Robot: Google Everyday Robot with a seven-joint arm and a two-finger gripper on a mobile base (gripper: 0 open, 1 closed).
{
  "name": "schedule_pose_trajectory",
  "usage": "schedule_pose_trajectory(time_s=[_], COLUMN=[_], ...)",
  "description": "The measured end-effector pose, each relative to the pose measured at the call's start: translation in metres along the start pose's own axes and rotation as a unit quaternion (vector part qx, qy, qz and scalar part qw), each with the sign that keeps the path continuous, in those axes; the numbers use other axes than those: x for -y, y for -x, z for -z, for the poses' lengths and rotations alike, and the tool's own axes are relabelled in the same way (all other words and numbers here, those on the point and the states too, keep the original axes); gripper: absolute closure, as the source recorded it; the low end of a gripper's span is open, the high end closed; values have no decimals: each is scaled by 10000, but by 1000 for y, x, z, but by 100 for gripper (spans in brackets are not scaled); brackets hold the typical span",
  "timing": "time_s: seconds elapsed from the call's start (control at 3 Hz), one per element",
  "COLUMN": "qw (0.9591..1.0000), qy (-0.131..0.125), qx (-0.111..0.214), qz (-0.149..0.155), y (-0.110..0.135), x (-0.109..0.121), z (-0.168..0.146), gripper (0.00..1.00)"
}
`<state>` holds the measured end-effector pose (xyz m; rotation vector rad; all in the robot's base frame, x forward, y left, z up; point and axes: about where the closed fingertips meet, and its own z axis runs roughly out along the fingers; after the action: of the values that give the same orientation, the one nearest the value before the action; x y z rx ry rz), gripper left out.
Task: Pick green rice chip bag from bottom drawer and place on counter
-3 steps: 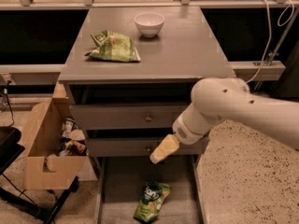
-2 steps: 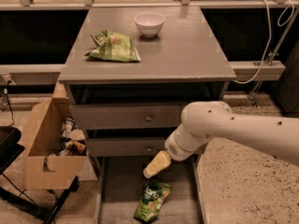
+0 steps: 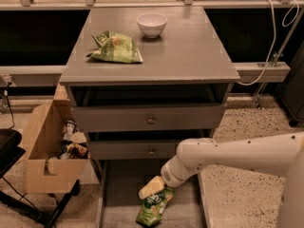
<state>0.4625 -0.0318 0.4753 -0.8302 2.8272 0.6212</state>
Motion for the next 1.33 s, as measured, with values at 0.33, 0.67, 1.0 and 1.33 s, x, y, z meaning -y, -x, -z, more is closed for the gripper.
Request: schedule_pose_trajectory(time_s=[0.33,0.67,1.0,1.33], qw=[9978,9978,9966,9944], qy=[403,403,516,547], qx=[46,46,25,136], qz=[-523,-523,-641,-892], y=[-14,-14,-13,-7], x=[5,5,12,33], z=[-74,-75,-91,-111], gripper=[0,0,0,0])
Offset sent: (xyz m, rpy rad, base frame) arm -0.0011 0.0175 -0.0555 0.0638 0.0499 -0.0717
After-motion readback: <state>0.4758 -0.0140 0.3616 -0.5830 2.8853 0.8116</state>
